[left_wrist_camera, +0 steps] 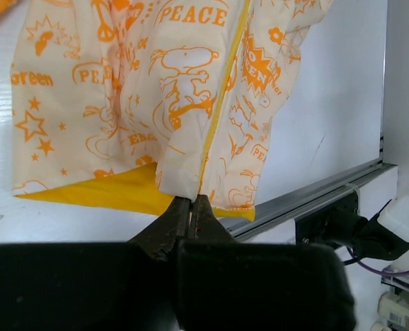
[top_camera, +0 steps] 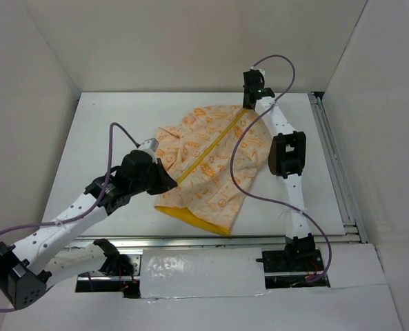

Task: Zip up the jacket

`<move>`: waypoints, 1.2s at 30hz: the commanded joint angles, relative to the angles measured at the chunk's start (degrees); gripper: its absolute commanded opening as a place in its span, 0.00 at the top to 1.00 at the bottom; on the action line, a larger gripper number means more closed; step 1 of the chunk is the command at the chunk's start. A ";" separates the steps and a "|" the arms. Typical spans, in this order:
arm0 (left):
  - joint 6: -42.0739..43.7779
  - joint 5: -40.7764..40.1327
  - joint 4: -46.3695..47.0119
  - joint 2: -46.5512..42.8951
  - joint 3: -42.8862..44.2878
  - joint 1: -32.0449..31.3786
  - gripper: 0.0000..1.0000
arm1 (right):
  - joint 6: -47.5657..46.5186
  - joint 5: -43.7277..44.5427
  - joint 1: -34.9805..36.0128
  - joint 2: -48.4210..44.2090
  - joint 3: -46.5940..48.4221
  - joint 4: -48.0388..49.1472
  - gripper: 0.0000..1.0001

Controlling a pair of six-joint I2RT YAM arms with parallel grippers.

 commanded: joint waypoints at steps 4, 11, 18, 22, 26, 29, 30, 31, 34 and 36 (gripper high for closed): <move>2.05 14.20 1.12 6.00 -2.14 2.79 0.74 | -6.11 -0.67 -6.32 -2.52 0.32 11.60 0.89; 1.88 16.39 -1.60 9.26 -5.39 3.32 0.36 | -6.73 -9.09 -7.11 -10.42 -1.09 8.54 0.01; -2.69 9.55 -7.32 6.21 -4.60 4.55 0.13 | 5.80 -11.66 -4.83 -36.57 -27.70 7.04 0.00; -6.64 6.90 -9.77 3.82 -7.24 9.28 0.01 | 16.81 -15.17 -2.99 -49.44 -52.59 5.44 0.00; -5.50 9.01 -9.86 5.31 -6.02 16.58 0.01 | 22.00 -17.63 0.18 -61.65 -71.38 9.49 0.00; -1.92 13.73 -7.33 4.88 -2.42 21.95 0.01 | 21.23 -23.95 2.72 -66.58 -79.65 13.79 0.00; -1.20 15.50 -4.45 4.35 -1.36 22.39 0.02 | 21.05 -26.58 3.43 -67.56 -80.89 14.85 0.00; 1.50 20.91 -2.24 2.69 0.39 22.22 0.02 | 20.78 -26.95 5.17 -68.18 -81.07 15.29 0.00; 6.25 34.97 12.24 -0.21 0.15 19.07 0.02 | 21.31 -26.34 7.64 -71.95 -81.60 17.92 0.00; 6.45 35.38 17.53 0.38 1.10 14.69 0.01 | 22.09 -26.25 7.83 -72.58 -82.13 18.54 0.00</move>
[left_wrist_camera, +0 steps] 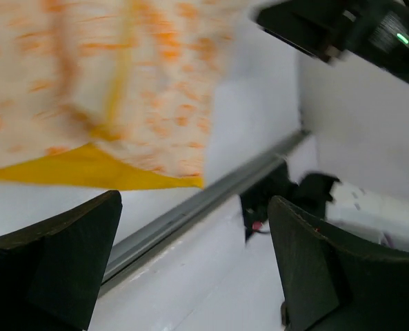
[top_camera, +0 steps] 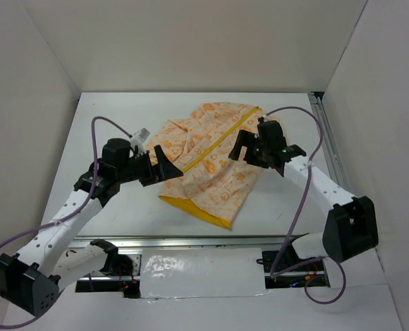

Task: Zip up the jacket

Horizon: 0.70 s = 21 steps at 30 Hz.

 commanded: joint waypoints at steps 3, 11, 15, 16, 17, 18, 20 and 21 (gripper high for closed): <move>5.54 10.24 15.36 4.66 6.91 -8.95 0.01 | 4.12 -0.65 -0.46 -6.18 -0.86 9.34 0.00; 5.36 3.06 13.70 31.36 16.57 -10.29 0.01 | 7.82 -12.59 -5.38 -2.76 -5.35 20.68 0.00; 5.62 3.47 11.75 36.58 16.16 -5.99 0.01 | 7.12 -8.92 -6.52 -5.99 -6.59 18.85 0.00; 5.45 3.03 11.31 36.85 15.46 -5.02 0.01 | 7.03 -8.04 -6.87 -7.05 -6.76 18.15 0.00; 4.93 2.16 11.05 36.94 14.06 -3.10 0.01 | 6.24 -7.16 -7.49 -9.76 -7.37 17.45 0.00; 4.75 1.89 10.61 36.68 13.43 -2.30 0.01 | 5.89 -6.81 -7.75 -11.26 -7.99 17.18 0.00; 4.92 0.93 10.43 35.80 12.20 -0.01 0.01 | 5.10 -4.45 -7.85 -16.52 -9.83 16.92 0.00; 5.44 0.92 10.69 35.62 12.28 0.43 0.01 | 5.00 -3.21 -7.85 -18.38 -10.19 16.48 0.00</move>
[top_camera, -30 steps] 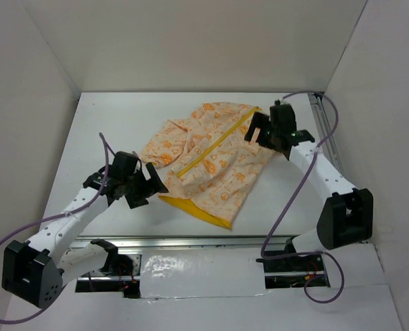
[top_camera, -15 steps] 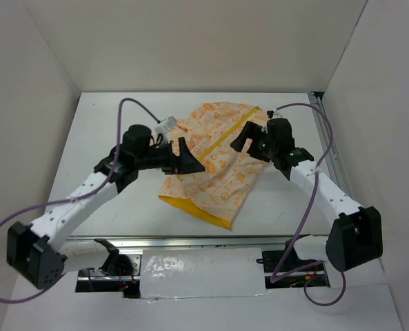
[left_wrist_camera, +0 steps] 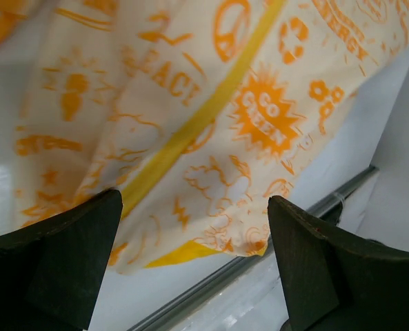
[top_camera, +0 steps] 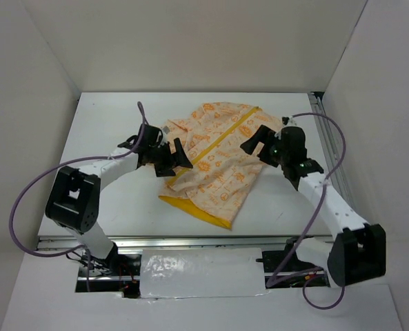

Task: Zip up the jacket

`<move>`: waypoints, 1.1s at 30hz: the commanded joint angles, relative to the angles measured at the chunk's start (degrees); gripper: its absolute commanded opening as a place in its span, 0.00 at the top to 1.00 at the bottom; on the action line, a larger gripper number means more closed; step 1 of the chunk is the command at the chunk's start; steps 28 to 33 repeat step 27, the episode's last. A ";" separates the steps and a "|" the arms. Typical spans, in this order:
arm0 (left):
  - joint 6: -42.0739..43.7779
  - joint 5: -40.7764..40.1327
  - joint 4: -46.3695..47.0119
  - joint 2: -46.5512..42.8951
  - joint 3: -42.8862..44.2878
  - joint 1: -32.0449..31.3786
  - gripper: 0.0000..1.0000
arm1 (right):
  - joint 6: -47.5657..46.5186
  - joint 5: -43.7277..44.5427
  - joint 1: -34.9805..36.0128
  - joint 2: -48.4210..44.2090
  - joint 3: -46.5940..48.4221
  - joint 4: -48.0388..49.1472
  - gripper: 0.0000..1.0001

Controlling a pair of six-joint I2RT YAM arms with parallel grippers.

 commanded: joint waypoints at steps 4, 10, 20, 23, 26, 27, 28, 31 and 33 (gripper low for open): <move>1.10 -4.55 -4.83 -4.75 2.24 2.30 0.01 | -1.62 10.55 0.00 -18.46 -3.66 -0.91 0.00; 2.50 -5.61 -2.99 -23.10 -5.55 2.03 0.01 | -1.01 23.91 1.06 -30.77 -5.34 -5.83 0.00; 1.98 -13.60 -10.18 -40.88 -9.89 2.74 0.01 | -0.30 29.28 1.41 -35.70 -5.78 -9.00 0.00; 2.15 -13.44 -10.02 -42.02 -10.15 2.82 0.01 | -0.56 29.28 1.41 -36.06 -5.96 -9.00 0.00; 2.42 -13.17 -9.40 -42.03 -10.24 2.91 0.01 | -1.09 29.28 1.67 -36.41 -5.87 -9.09 0.00; 2.68 -13.09 -9.05 -41.77 -10.24 2.91 0.01 | -1.01 29.54 1.76 -36.49 -5.78 -9.70 0.00; 2.68 -13.09 -9.05 -41.77 -10.24 2.91 0.01 | -1.01 29.54 1.76 -36.49 -5.78 -9.70 0.00; 2.68 -13.09 -9.05 -41.77 -10.24 2.91 0.01 | -1.01 29.54 1.76 -36.49 -5.78 -9.70 0.00; 2.68 -13.09 -9.05 -41.77 -10.24 2.91 0.01 | -1.01 29.54 1.76 -36.49 -5.78 -9.70 0.00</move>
